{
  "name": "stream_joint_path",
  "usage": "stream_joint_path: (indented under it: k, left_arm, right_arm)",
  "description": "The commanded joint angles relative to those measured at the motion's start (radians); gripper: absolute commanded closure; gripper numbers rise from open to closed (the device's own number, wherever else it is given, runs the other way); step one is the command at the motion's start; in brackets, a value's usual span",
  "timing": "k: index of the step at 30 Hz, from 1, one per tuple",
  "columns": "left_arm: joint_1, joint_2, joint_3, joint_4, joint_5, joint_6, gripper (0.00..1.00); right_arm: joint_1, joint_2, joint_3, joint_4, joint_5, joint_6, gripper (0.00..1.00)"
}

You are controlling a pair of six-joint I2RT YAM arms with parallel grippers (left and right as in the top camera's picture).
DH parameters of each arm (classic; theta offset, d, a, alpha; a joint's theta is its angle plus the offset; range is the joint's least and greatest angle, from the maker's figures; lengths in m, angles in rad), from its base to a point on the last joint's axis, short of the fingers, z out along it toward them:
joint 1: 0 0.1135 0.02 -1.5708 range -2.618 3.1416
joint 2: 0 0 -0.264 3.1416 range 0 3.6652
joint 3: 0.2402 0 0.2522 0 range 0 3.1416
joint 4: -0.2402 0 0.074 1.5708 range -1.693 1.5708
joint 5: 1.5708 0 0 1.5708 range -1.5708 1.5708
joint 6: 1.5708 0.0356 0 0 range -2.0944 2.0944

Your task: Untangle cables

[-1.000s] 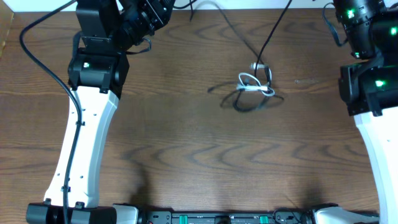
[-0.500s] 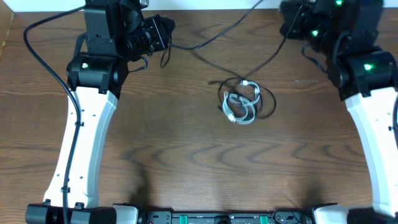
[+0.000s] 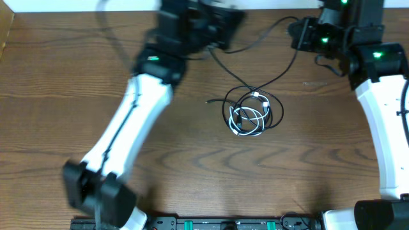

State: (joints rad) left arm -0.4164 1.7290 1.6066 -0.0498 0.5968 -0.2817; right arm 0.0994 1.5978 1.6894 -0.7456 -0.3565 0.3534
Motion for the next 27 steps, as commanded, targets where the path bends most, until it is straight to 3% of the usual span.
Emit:
stream_joint_path:
  k: [1, 2, 3, 4, 5, 11, 14, 19, 27]
  left_arm:
    - [-0.061, 0.089, 0.014, 0.045, 0.016, 0.019, 0.89]
    - [-0.068, 0.104, 0.014, 0.048, 0.016, 0.019, 0.79]
    - [-0.071, 0.119, 0.014, 0.048, 0.016, 0.019, 0.6]
    - [-0.072, 0.133, 0.014, 0.046, 0.016, 0.018, 0.37]
    - [-0.071, 0.142, 0.014, 0.041, 0.016, 0.015, 0.0]
    - [-0.039, 0.153, 0.014, -0.087, -0.027, 0.016, 0.0]
    - [0.002, 0.153, 0.014, -0.238, -0.104, 0.031, 0.0]
    - [0.088, 0.153, 0.014, -0.55, -0.173, 0.225, 0.0]
    - [0.152, 0.153, 0.014, -0.779, -0.194, 0.379, 0.01]
  right_arm:
    - [-0.044, -0.033, 0.01, -0.019, -0.039, -0.019, 0.99]
    - [-0.055, -0.033, 0.01, -0.027, -0.039, -0.019, 0.99]
    - [-0.063, -0.033, 0.01, -0.035, -0.04, -0.02, 0.99]
    - [-0.071, -0.033, 0.01, -0.042, -0.039, -0.023, 0.99]
    - [-0.079, -0.033, 0.01, -0.049, -0.039, -0.024, 0.99]
    - [-0.095, -0.033, 0.01, -0.061, -0.039, -0.041, 0.99]
    - [-0.099, -0.033, 0.01, -0.076, -0.03, -0.041, 0.99]
    - [-0.101, -0.032, 0.01, -0.111, 0.008, -0.056, 0.99]
    - [-0.101, -0.032, 0.01, -0.127, 0.01, -0.057, 0.99]
